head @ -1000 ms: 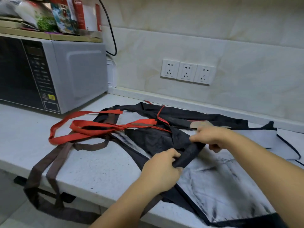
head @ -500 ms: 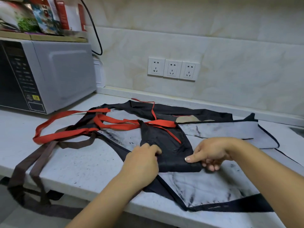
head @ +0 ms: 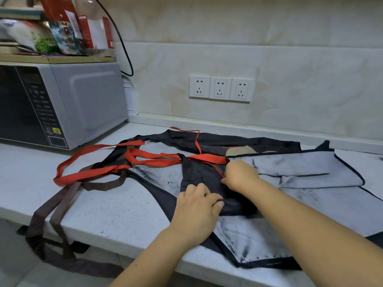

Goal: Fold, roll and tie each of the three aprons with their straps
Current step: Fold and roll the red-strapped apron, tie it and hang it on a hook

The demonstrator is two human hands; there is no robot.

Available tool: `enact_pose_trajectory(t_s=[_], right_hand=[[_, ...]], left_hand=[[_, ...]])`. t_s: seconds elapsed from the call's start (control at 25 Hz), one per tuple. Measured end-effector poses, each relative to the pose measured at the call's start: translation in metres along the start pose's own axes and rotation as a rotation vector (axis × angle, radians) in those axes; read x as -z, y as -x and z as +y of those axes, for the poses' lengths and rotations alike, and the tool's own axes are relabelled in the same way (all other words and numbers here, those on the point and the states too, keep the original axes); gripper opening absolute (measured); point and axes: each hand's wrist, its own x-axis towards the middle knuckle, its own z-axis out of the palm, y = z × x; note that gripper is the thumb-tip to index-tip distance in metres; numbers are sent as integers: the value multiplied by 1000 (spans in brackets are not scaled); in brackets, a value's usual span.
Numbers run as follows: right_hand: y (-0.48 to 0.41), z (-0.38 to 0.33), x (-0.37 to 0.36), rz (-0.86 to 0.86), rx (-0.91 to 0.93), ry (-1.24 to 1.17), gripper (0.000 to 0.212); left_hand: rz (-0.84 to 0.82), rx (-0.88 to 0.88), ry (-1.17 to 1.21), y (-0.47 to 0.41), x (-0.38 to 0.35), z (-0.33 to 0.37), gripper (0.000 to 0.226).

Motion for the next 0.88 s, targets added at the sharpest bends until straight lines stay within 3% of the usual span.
enact_pose_trajectory(t_s=[0.08, 0.16, 0.24, 0.4, 0.56, 0.72, 0.84, 0.88], right_hand=[[6, -6, 6, 25, 34, -245, 19], [21, -10, 24, -23, 38, -706, 21], [35, -4, 46, -80, 43, -1073, 21], [47, 37, 66, -21, 32, -1390, 28], [46, 86, 55, -52, -212, -1431, 16], [45, 117, 25, -72, -435, -975, 29], [52, 120, 20, -29, -529, -719, 15], [53, 119, 20, 27, -543, -632, 39]], left_hand=[[-44, 26, -1, -4, 4, 0, 61], [-77, 50, 43, -9, 6, 0, 40], [-109, 62, 97, -13, 8, -1, 36], [-115, 78, 173, -16, 8, -4, 32], [-142, 31, 218, -18, 15, -4, 40], [-237, 40, 206, -23, 19, -3, 35], [-231, 44, 200, -24, 18, -2, 34], [-229, 46, 202, -24, 17, -3, 33]])
